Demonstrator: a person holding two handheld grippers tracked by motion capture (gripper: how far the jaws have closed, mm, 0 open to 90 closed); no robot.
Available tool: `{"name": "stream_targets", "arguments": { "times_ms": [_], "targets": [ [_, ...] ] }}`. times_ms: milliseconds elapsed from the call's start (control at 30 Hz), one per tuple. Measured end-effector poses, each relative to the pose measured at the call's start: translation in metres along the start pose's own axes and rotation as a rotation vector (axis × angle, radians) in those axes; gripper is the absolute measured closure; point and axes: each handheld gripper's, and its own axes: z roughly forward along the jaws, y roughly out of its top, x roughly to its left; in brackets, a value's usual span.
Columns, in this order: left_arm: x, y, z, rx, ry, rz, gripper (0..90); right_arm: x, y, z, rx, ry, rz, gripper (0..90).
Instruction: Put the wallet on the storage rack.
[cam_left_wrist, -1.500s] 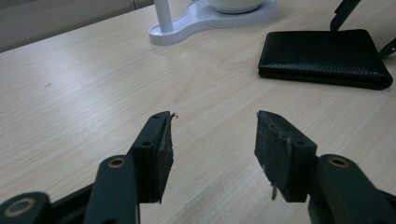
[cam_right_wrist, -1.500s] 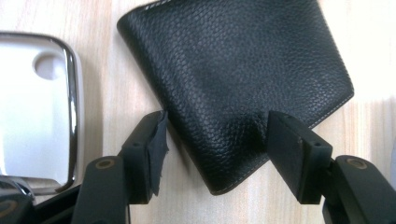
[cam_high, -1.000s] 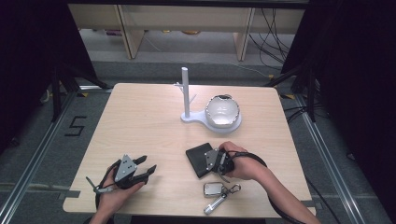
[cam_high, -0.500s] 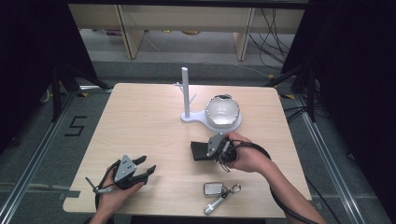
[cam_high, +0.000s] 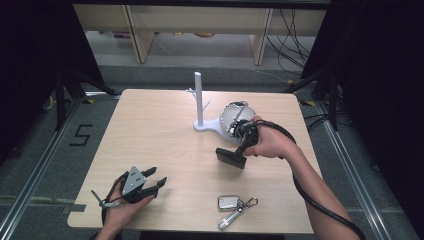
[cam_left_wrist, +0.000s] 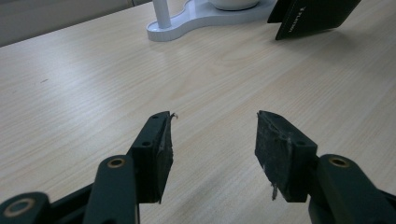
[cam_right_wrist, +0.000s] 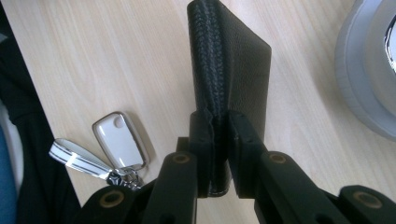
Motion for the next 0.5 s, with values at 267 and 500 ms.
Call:
{"name": "stream_targets", "arguments": {
  "times_ms": [267,500],
  "targets": [
    [0.000,0.000,-0.001,0.002,-0.001,0.008,45.7,-0.010,0.003,-0.002,-0.006,0.044,0.021,81.8],
    [-0.001,0.000,0.000,0.001,-0.001,0.002,45.7,-0.015,0.001,-0.010,-0.015,0.046,0.050,81.8]
  ]
}}
